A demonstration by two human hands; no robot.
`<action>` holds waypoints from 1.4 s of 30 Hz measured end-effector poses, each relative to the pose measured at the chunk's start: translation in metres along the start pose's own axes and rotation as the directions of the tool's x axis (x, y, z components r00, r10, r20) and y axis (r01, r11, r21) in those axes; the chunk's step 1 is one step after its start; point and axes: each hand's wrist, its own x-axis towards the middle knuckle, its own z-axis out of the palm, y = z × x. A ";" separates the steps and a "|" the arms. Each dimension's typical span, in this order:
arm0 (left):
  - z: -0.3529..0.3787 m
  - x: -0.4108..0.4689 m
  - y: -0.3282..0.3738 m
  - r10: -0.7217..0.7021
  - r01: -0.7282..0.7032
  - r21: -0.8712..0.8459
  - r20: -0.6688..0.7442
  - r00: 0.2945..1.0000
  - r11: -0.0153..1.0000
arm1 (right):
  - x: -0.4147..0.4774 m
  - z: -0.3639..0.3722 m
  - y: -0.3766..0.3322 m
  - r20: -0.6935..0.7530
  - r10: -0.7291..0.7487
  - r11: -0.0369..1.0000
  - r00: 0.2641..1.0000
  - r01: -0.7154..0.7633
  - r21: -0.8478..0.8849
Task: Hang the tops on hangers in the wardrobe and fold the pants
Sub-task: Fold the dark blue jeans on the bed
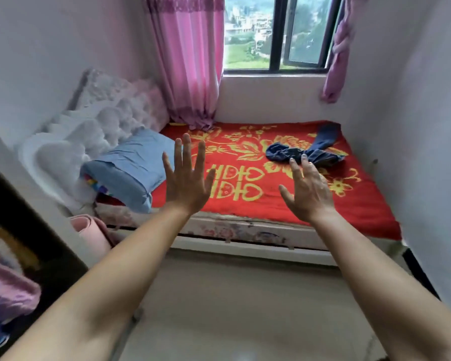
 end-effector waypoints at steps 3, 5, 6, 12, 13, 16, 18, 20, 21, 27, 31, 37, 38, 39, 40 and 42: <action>0.033 0.035 0.063 0.079 -0.077 -0.049 0.037 0.996 0.996 | 0.013 0.002 0.075 -0.003 0.112 0.993 0.994 -0.112 -0.025; 0.060 0.055 0.093 0.120 -0.116 -0.054 0.074 0.990 0.992 | 0.026 0.013 0.110 0.023 0.189 0.982 0.982 -0.189 -0.019; 0.075 0.062 0.104 0.142 -0.137 -0.057 0.089 0.986 0.989 | 0.032 0.022 0.124 0.043 0.218 0.976 0.975 -0.218 -0.014; 0.177 0.138 0.156 0.220 -0.201 -0.120 0.170 0.961 0.972 | 0.097 0.070 0.199 0.126 0.287 0.956 0.949 -0.277 -0.091; 0.194 0.159 0.165 0.217 -0.197 -0.130 0.170 0.961 0.972 | 0.120 0.073 0.212 0.112 0.298 0.952 0.948 -0.287 -0.104; 0.237 0.219 0.184 0.232 -0.204 -0.152 0.202 0.952 0.967 | 0.185 0.080 0.248 0.105 0.340 0.935 0.934 -0.324 -0.144; 0.263 0.258 0.193 0.270 -0.240 -0.156 0.213 0.939 0.958 | 0.224 0.083 0.267 0.096 0.358 0.926 0.929 -0.339 -0.168; 0.286 0.301 0.205 0.302 -0.274 -0.151 0.211 0.930 0.950 | 0.264 0.083 0.288 0.060 0.379 0.915 0.923 -0.364 -0.175; 0.296 0.323 0.214 0.309 -0.278 -0.158 0.219 0.926 0.947 | 0.283 0.083 0.300 0.050 0.395 0.908 0.918 -0.381 -0.173; 0.376 0.396 0.276 0.371 -0.320 -0.214 0.272 0.888 0.923 | 0.338 0.129 0.374 0.095 0.492 0.864 0.865 -0.472 -0.175; 0.447 0.415 0.323 0.390 -0.318 -0.243 0.365 0.846 0.917 | 0.361 0.180 0.429 0.186 0.532 0.845 0.826 -0.502 -0.186; 0.569 0.430 0.387 0.384 -0.313 -0.221 0.527 0.759 0.924 | 0.407 0.273 0.523 0.334 0.571 0.816 0.750 -0.563 -0.131; 0.590 0.433 0.398 0.365 -0.298 -0.211 0.564 0.741 0.931 | 0.416 0.291 0.540 0.373 0.569 0.813 0.733 -0.569 -0.123; 0.612 0.435 0.409 0.345 -0.282 -0.200 0.598 0.723 0.938 | 0.424 0.308 0.556 0.413 0.560 0.815 0.719 -0.567 -0.118; 0.634 0.437 0.421 0.324 -0.268 -0.186 0.630 0.706 0.945 | 0.432 0.326 0.572 0.452 0.547 0.819 0.705 -0.563 -0.113; 0.680 0.444 0.445 0.289 -0.251 -0.158 0.678 0.676 0.955 | 0.450 0.360 0.604 0.502 0.530 0.822 0.683 -0.560 -0.106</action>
